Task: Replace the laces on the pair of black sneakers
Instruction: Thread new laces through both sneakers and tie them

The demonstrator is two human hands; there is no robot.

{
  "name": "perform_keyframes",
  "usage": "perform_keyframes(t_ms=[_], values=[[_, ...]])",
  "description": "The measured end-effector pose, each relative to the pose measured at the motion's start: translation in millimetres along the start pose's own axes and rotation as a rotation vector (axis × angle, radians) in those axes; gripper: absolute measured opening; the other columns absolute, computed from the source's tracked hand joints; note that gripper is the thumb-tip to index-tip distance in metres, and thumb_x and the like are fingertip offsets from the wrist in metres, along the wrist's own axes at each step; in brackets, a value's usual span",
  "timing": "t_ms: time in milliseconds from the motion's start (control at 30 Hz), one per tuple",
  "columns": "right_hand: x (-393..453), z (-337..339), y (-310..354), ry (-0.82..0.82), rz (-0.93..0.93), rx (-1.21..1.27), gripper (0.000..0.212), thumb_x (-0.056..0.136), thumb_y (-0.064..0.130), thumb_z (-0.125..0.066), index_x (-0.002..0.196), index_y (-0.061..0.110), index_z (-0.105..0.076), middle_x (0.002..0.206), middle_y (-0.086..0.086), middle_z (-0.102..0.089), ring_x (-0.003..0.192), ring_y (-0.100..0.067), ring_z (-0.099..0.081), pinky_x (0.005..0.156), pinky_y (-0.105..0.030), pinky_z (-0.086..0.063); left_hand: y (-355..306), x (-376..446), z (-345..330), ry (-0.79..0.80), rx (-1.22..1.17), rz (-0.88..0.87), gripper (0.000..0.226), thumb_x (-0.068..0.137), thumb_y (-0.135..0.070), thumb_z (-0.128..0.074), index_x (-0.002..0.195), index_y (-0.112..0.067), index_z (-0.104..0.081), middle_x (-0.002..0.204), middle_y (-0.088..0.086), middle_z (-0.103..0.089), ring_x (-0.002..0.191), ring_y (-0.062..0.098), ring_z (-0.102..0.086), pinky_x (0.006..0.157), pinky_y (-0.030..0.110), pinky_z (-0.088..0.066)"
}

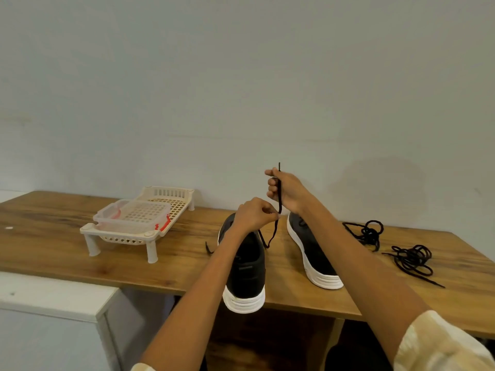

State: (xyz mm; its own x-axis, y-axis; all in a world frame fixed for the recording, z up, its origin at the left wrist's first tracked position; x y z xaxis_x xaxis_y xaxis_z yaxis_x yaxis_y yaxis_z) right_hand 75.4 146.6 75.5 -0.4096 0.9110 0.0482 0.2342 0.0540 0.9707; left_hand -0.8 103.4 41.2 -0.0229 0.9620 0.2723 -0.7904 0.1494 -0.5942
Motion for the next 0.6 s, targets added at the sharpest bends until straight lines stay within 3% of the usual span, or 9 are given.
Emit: perform_keyframes(t_ms=[100, 167, 267, 367, 467, 600], values=[[1, -4, 1, -0.072, 0.053, -0.232, 0.045, 0.103, 0.040, -0.030, 0.063, 0.019, -0.034, 0.047, 0.008, -0.027, 0.038, -0.006, -0.018, 0.035, -0.019, -0.017, 9, 0, 11, 0.016, -0.024, 0.031, 0.024, 0.087, -0.041, -0.063, 0.092, -0.020, -0.075, 0.099, 0.002, -0.072, 0.093, 0.022, -0.064, 0.088, 0.040, -0.050], [0, -8, 0, -0.107, 0.108, -0.350, 0.050, 0.102, 0.045, -0.028, 0.058, 0.022, -0.024, 0.046, 0.008, -0.023, 0.037, -0.007, -0.013, 0.035, -0.020, -0.012, 24, -2, 35, -0.072, -0.087, 0.092, 0.026, 0.090, -0.042, -0.058, 0.084, -0.021, -0.073, 0.095, 0.007, -0.071, 0.091, 0.024, -0.065, 0.087, 0.040, -0.051], [3, -15, -13, -0.087, 0.071, -0.450, 0.045, 0.101, 0.037, -0.033, 0.059, 0.022, -0.028, 0.048, 0.006, -0.024, 0.037, -0.008, -0.013, 0.037, -0.021, -0.012, 65, -12, 67, -0.187, 0.016, 0.244, 0.030, 0.093, -0.041, -0.054, 0.080, -0.017, -0.068, 0.085, 0.006, -0.067, 0.078, 0.021, -0.061, 0.075, 0.032, -0.049], [3, -29, -29, 0.014, 0.055, -0.601, 0.038, 0.101, 0.033, -0.039, 0.068, 0.015, -0.046, 0.053, 0.005, -0.030, 0.039, -0.008, -0.022, 0.037, -0.020, -0.019, 93, -17, 53, 0.020, 0.058, 0.361, 0.039, 0.092, -0.043, -0.054, 0.084, -0.007, -0.069, 0.079, 0.006, -0.066, 0.071, 0.021, -0.060, 0.073, 0.034, -0.051], [-3, -41, -36, 0.096, 0.143, -0.727, 0.034, 0.100, 0.032, -0.043, 0.079, 0.014, -0.062, 0.065, 0.003, -0.048, 0.051, -0.008, -0.038, 0.042, -0.016, -0.031, 84, -24, 36, 0.205, 0.013, 0.358, 0.036, 0.094, -0.043, -0.051, 0.089, -0.009, -0.061, 0.081, 0.004, -0.059, 0.067, 0.014, -0.054, 0.062, 0.027, -0.043], [-4, -42, -46, 0.118, 0.150, -0.840, 0.032, 0.100, 0.032, -0.046, 0.085, 0.012, -0.066, 0.085, -0.004, -0.070, 0.055, -0.009, -0.048, 0.048, -0.017, -0.038, 69, -27, 31, 0.282, -0.035, 0.310, 0.033, 0.096, -0.040, -0.048, 0.092, -0.008, -0.055, 0.076, 0.003, -0.049, 0.062, 0.011, -0.045, 0.054, 0.022, -0.034]])
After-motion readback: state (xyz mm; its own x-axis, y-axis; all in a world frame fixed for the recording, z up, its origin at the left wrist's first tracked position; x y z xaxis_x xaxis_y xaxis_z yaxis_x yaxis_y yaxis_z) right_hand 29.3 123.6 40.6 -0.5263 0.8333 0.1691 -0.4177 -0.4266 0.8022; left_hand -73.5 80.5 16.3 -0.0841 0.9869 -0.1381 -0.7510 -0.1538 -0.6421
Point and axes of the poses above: each hand's wrist, its own x-axis towards the middle knuckle, its own z-axis out of the back of the hand, y = z × x, the point moved 8 cm from there along x, towards the middle knuckle
